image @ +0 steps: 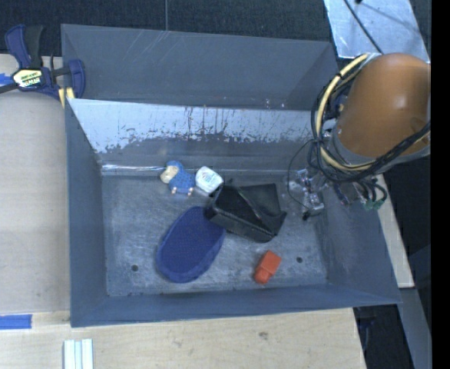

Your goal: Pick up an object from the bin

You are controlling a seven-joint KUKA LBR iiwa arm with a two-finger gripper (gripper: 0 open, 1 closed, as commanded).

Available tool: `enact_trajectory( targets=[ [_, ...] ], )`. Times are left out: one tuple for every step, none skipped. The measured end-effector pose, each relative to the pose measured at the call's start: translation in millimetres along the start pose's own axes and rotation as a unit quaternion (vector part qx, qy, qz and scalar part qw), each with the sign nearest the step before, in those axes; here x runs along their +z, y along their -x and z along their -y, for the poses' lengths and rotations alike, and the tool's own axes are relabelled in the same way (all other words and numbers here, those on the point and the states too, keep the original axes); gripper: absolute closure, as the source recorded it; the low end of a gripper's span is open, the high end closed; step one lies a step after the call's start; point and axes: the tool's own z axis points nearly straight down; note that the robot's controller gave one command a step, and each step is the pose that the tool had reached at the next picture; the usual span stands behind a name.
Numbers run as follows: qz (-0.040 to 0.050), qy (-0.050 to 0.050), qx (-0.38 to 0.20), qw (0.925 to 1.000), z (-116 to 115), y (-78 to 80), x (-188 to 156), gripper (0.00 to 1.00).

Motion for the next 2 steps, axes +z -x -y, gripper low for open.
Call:
enact_trajectory(
  targets=[
    [-0.0035,0.002,0.0,1.0,-1,-0.8,5,0.0],
    [-0.0096,0.002,-0.162,0.9868,-14,63.5,120,0.0]
  ],
)
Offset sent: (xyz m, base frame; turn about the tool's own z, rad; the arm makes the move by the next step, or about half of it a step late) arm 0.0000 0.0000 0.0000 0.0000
